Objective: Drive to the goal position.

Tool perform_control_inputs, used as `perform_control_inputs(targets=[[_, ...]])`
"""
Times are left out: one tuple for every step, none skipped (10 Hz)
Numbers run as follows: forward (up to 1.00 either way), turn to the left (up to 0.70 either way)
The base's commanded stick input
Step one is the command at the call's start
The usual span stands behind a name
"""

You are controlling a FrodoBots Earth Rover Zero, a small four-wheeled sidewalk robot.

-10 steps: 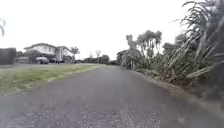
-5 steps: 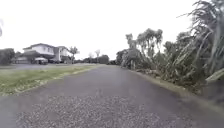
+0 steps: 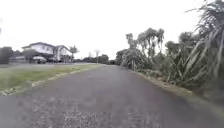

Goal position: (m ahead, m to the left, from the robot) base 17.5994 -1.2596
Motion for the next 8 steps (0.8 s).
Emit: perform_control_inputs(targets=[[0.70, 0.00], [0.70, 0.00], [0.70, 0.00], [0.70, 0.00], [0.70, 0.00], [0.70, 0.00], [0.70, 0.00], [0.70, 0.00]])
